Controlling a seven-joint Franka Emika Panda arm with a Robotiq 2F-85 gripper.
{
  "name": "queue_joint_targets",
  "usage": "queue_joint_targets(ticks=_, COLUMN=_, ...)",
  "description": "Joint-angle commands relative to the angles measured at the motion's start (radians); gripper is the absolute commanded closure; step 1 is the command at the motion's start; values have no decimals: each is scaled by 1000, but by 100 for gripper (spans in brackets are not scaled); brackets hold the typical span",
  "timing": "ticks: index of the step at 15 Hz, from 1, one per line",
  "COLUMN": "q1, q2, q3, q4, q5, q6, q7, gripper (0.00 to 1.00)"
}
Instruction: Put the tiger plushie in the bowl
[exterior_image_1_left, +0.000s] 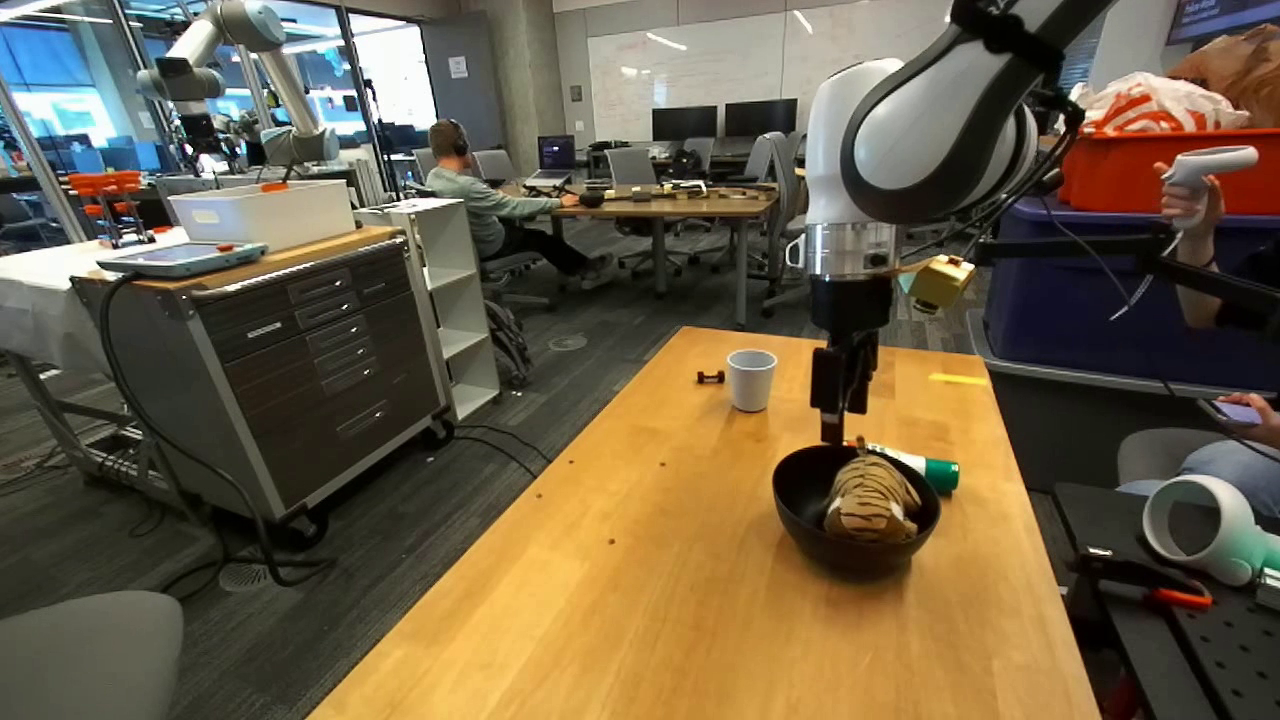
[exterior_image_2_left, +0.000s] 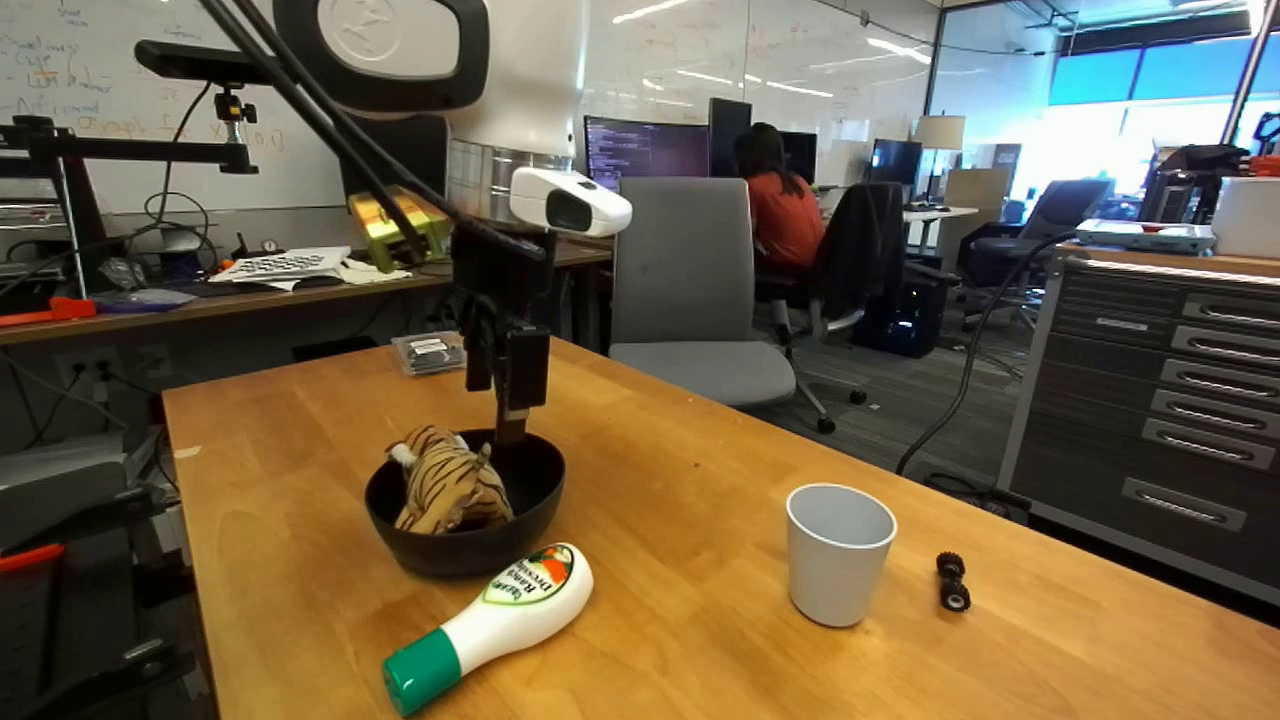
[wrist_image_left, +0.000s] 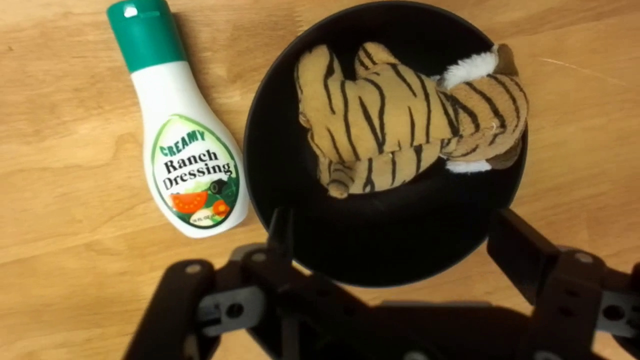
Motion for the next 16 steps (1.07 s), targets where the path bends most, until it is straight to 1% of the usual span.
queue_joint_targets(ticks=1, q1=3, q2=-92, q3=19, q4=-22, q5=26, q6=-31, q7=-14, gripper=0)
queue_joint_targets(ticks=3, q1=6, q2=-132, q3=24, q4=-30, q5=45, q6=-52, q7=-33, gripper=0)
queue_joint_targets(ticks=8, q1=25, q2=-224, q3=23, q4=-50, q5=31, q6=-102, q7=-25, gripper=0)
queue_joint_targets(ticks=14, q1=57, q2=-321, q3=21, q4=-107, q5=43, q6=-190, q7=-94, gripper=0)
queue_joint_targets(ticks=15, q1=49, q2=-257, q3=17, q4=-66, q5=21, q6=-160, q7=-51, gripper=0)
queue_joint_targets(ticks=16, q1=51, q2=-265, q3=17, q4=-72, q5=21, q6=-163, q7=-52, gripper=0)
